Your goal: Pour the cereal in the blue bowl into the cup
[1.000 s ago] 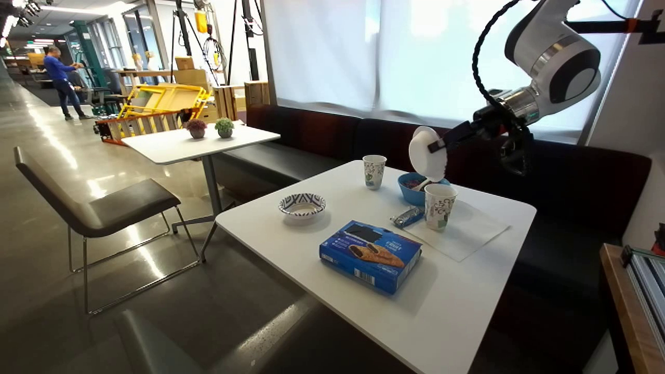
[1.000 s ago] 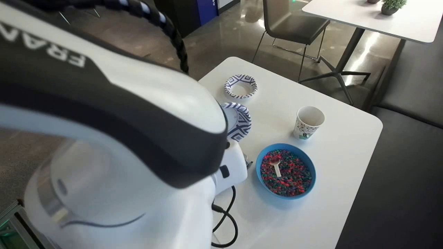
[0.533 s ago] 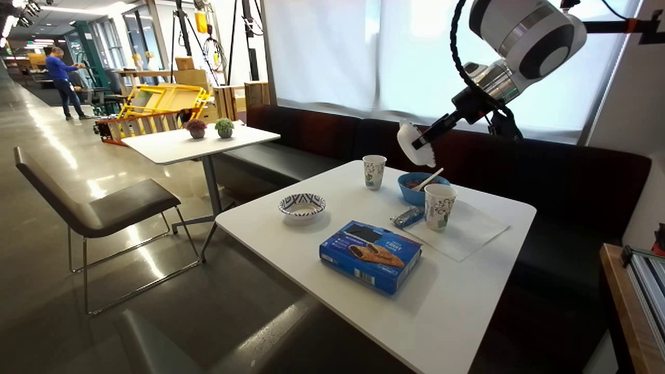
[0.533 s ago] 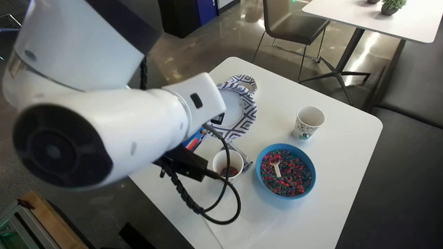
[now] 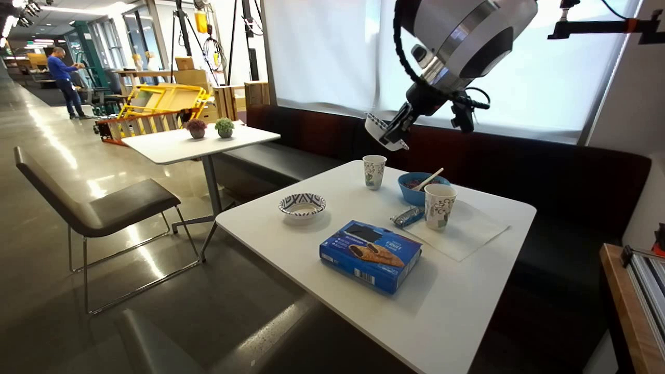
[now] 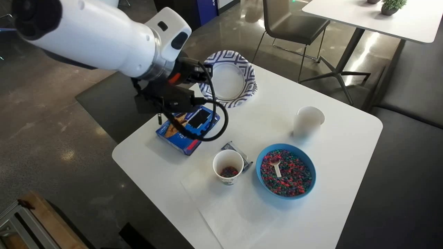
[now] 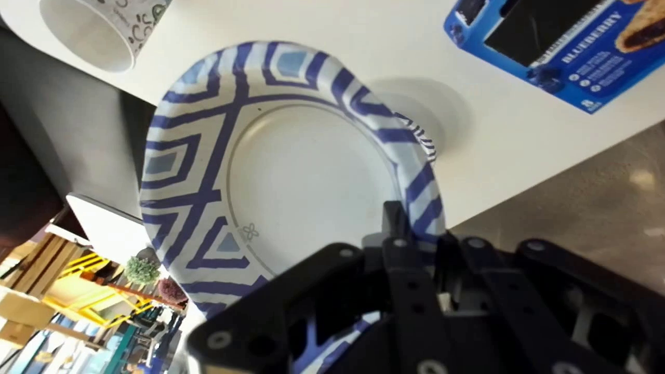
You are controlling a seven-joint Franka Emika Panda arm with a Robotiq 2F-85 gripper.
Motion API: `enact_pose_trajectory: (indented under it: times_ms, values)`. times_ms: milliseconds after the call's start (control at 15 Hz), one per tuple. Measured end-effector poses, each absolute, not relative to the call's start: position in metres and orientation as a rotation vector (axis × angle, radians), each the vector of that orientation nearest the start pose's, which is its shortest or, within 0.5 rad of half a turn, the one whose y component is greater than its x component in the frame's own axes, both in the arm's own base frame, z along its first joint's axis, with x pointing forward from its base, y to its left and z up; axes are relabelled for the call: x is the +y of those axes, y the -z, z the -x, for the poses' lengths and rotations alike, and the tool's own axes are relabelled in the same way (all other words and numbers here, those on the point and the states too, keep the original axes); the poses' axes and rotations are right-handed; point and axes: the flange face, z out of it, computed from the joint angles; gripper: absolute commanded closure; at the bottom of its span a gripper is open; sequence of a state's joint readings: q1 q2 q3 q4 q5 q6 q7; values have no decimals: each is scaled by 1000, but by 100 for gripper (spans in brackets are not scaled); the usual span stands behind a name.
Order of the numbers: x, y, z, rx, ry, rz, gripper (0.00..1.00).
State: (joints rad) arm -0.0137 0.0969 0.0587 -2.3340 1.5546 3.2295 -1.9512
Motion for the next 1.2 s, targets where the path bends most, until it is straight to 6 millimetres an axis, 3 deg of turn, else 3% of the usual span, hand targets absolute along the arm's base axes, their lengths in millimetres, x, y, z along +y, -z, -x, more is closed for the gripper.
enact_pose_trajectory:
  times_ms: [200,400,533,667,1200]
  values:
    - [-84,-285,-524,-796,1007,3177,99]
    - [-118,-214,-526,-912,773,3248,94]
    - [-132,-178,-523,-933,657,3274,94]
    - [-133,-170,-525,-943,637,3275,94]
    - [-130,-177,-534,-953,676,3271,99]
